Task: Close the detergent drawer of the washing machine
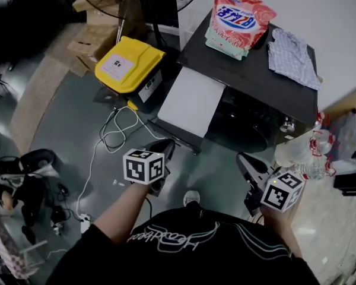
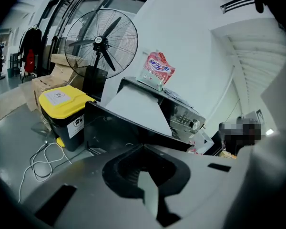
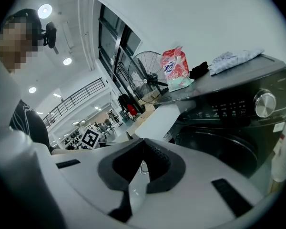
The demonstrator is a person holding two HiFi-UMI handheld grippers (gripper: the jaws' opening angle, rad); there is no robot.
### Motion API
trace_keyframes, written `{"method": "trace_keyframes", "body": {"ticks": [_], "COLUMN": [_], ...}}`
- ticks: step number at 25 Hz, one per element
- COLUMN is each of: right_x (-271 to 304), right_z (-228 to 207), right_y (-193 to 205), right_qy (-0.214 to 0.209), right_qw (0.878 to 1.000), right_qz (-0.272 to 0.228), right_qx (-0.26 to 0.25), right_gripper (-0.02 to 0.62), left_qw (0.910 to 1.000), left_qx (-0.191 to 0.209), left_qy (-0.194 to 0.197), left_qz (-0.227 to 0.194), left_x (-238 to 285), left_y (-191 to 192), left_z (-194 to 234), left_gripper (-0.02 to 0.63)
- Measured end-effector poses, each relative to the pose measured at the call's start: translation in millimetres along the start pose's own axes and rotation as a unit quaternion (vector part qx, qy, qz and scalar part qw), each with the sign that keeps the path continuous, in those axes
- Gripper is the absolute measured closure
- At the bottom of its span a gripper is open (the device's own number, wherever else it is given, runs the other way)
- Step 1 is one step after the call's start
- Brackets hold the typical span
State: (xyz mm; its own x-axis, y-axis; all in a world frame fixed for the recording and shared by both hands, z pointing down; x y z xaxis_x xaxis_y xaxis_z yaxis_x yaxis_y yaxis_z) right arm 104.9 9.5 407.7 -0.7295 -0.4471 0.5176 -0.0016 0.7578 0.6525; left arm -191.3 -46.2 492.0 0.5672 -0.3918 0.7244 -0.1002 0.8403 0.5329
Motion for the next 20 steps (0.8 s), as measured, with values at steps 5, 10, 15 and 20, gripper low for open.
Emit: {"method": "trace_keyframes", "body": {"ticks": [5, 10, 15, 20], "right_x": [0.2, -1.4, -4.1, -6.6], "right_z": [2.1, -1.9, -3.4, -3.3], "right_y": [-1.5, 4.7, 7.2, 7.3], "right_qy": [-0.003, 0.001, 0.001, -0.001], "right_qw": [1.000, 1.000, 1.000, 1.000], "right_qz": [0.003, 0.001, -0.009, -0.014], "right_qx": [0.004, 0.017, 0.025, 0.024], "right_gripper": [0.568, 0.569, 0.568, 0.568], "left_qw": [0.9999, 1.0000, 0.9999, 0.9999], "left_qx": [-0.009, -0.008, -0.006, -0.006], "left_qy": [0.003, 0.002, -0.008, -0.009], "left_qz": [-0.004, -0.003, -0.004, 0.002], "left_x": [0.4, 1.0, 0.9, -0.4], "left_y": [-2.9, -3.6, -3.8, -3.1], "left_z": [0.9, 0.4, 0.5, 0.0], "left_gripper": [0.581, 0.583, 0.583, 0.583]}}
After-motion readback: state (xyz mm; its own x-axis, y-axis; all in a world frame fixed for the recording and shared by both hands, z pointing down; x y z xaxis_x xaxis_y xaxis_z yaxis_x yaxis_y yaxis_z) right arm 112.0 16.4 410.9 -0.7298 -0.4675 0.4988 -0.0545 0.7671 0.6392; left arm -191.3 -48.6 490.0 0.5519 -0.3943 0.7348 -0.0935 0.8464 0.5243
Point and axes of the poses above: the fingertips, and each gripper's own axes: x forward along the fingers, z to its left, y out of its underside, the point moved 8 cm from there along -x, backward along the fingers, and after that the axes turned 13 degrees about z, right-handed, at the moved point
